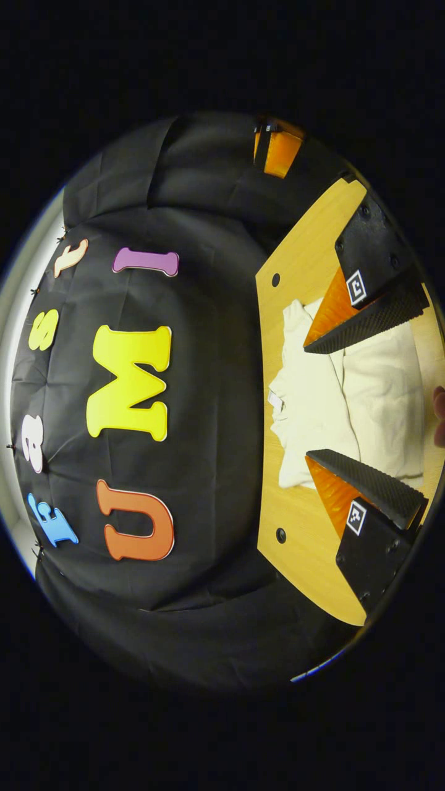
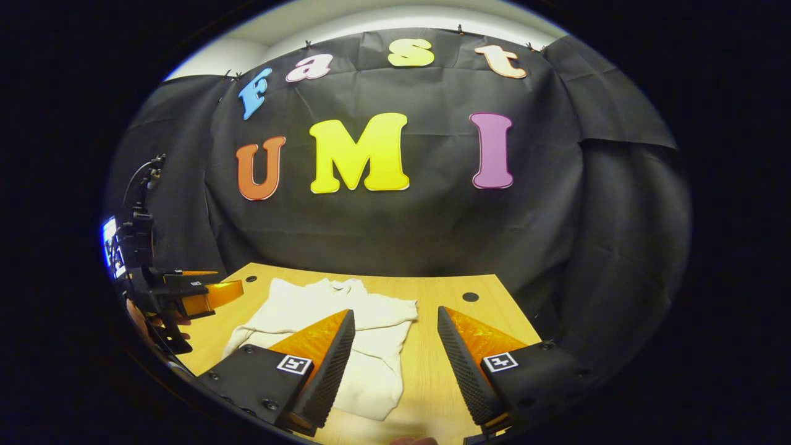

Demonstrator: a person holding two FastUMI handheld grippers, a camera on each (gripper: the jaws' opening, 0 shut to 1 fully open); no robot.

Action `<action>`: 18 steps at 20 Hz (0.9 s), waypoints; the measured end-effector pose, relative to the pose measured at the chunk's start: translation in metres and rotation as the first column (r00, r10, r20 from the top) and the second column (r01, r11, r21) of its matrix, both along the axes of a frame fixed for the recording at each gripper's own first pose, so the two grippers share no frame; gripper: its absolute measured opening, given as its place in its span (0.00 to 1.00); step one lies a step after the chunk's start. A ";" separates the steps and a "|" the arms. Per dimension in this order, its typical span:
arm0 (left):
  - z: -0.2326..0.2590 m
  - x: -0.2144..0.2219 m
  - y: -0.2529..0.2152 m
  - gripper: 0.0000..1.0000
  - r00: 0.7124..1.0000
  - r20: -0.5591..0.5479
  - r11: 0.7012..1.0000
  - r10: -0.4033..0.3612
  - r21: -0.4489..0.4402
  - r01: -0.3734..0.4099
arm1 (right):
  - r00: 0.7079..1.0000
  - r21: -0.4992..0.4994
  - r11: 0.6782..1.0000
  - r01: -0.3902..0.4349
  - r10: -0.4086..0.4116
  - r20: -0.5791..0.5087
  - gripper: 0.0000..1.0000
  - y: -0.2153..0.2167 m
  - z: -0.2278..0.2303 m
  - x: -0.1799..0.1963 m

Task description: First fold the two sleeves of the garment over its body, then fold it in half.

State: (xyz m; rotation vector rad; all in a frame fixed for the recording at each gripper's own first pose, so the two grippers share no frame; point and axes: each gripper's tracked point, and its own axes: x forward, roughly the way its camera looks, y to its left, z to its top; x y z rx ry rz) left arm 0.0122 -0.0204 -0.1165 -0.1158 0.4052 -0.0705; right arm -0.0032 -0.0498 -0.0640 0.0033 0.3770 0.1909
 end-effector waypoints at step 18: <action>-0.100 -0.088 0.040 0.98 0.954 -0.298 0.999 -0.039 -0.026 0.033 | 0.964 -0.056 0.994 -0.092 0.074 -0.255 0.84 0.010 -0.097 -0.019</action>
